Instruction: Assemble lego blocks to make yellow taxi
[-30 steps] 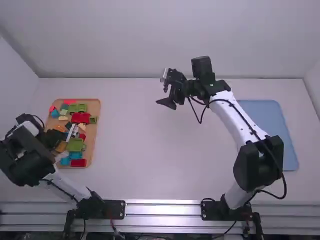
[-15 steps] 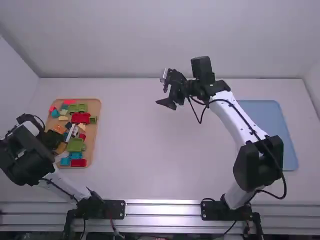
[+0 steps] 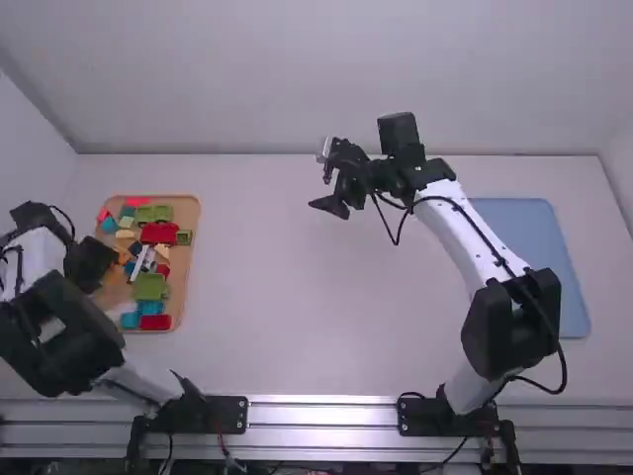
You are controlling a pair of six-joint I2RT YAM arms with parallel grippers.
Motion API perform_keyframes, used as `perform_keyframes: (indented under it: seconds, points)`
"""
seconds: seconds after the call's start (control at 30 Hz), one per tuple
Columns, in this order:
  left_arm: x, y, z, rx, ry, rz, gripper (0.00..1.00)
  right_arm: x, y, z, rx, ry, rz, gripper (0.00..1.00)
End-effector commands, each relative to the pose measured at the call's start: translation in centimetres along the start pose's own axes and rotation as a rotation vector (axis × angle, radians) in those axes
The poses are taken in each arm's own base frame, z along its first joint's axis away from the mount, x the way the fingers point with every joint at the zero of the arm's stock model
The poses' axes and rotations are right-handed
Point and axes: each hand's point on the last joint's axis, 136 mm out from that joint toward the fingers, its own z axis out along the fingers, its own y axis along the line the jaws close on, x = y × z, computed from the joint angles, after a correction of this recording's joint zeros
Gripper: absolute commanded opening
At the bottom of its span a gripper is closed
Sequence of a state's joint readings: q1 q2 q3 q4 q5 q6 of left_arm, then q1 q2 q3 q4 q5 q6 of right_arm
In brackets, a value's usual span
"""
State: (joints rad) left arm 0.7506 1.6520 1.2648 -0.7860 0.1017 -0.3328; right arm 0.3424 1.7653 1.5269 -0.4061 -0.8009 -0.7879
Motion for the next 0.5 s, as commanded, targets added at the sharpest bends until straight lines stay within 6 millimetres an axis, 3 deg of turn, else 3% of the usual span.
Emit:
perform_keyframes:
  seconds: [0.0, 0.1, 0.2, 0.23, 0.33, 0.37, 0.47]
  points:
    - [1.8, -5.4, -4.1, 0.151, -0.068, 0.302, 0.34, -0.9, -0.4, 0.0, 0.001, -0.017, -0.011, 0.99]
    - [5.8, -9.6, -5.8, 0.226, -0.058, 0.586, 0.36, -0.6, -0.9, -0.6, 0.015, -0.018, -0.003, 0.99]
    - [10.3, -13.5, -6.2, 0.228, -0.036, 0.823, 0.34, -0.4, -1.4, -1.1, 0.027, -0.019, 0.004, 0.99]
    - [11.4, -14.3, -6.1, 0.233, -0.029, 0.888, 0.33, -0.3, -1.5, -1.3, 0.026, -0.023, 0.006, 0.99]
    - [17.9, -18.3, -5.6, 0.289, 0.023, 1.241, 0.31, -0.4, -1.8, -2.2, 0.01, -0.063, 0.018, 0.99]
    - [18.8, -18.8, -5.4, 0.297, 0.032, 1.289, 0.31, -0.4, -1.8, -2.4, 0.008, -0.069, 0.02, 0.99]
    - [24.8, -21.0, -3.9, 0.339, 0.095, 1.617, 0.33, -0.3, -2.0, -3.7, -0.018, -0.112, 0.051, 0.99]
